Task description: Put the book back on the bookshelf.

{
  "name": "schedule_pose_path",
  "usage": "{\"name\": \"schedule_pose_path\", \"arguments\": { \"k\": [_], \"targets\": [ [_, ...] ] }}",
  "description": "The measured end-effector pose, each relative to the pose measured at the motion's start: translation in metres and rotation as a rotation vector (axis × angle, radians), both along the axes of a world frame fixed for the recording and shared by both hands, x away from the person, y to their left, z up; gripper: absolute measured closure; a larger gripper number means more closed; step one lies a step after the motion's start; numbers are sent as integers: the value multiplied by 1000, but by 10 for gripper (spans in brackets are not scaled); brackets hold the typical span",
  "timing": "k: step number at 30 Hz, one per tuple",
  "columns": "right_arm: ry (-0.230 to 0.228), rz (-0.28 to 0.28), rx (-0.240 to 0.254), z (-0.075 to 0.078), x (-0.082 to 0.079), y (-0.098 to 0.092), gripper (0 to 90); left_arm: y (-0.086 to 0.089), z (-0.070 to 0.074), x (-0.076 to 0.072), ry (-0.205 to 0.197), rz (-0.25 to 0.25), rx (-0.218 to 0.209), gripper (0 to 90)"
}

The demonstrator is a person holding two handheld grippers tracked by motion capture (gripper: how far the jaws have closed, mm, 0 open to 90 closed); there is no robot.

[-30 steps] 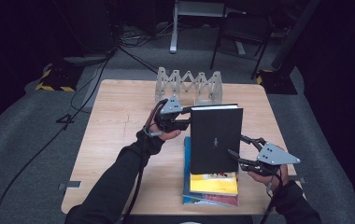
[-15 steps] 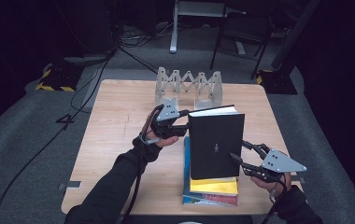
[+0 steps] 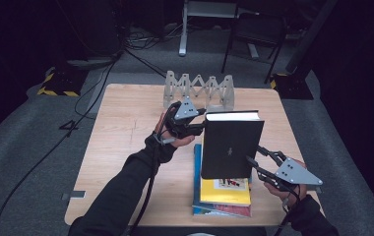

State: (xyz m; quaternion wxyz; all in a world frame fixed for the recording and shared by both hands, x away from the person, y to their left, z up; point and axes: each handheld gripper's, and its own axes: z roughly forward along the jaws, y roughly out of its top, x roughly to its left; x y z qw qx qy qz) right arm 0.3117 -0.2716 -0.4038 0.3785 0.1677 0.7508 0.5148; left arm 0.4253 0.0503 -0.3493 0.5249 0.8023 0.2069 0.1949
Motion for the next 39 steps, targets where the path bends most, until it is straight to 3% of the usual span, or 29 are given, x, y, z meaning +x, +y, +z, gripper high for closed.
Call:
{"name": "schedule_pose_path", "arguments": {
  "k": [6, 8, 15, 21, 28, 33, 39],
  "targets": [
    [-12, 24, 1, 0, -11, -5, 638, 2, 2, -13, -24, -3, -21, 429],
    [5, 24, 11, 1, -12, -6, 652, 2, 2, -16, -36, 7, -24, 436],
    [4, 27, 11, 1, -12, -6, 663, 7, -4, -22, -43, 5, -48, 409],
    [0, 35, 6, 0, -13, -7, 672, 11, -20, -33, -61, 7, 45, 368],
    [2, 35, 5, 0, -14, -8, 678, 22, -53, -45, 1, -24, 147, 325],
    [0, 34, 4, 0, -14, -8, 678, 21, -75, -52, 67, -73, 220, 306],
    [-1, 33, 6, -1, -15, -8, 678, 20, -90, -58, 160, -113, 216, 301]
  ]
}}
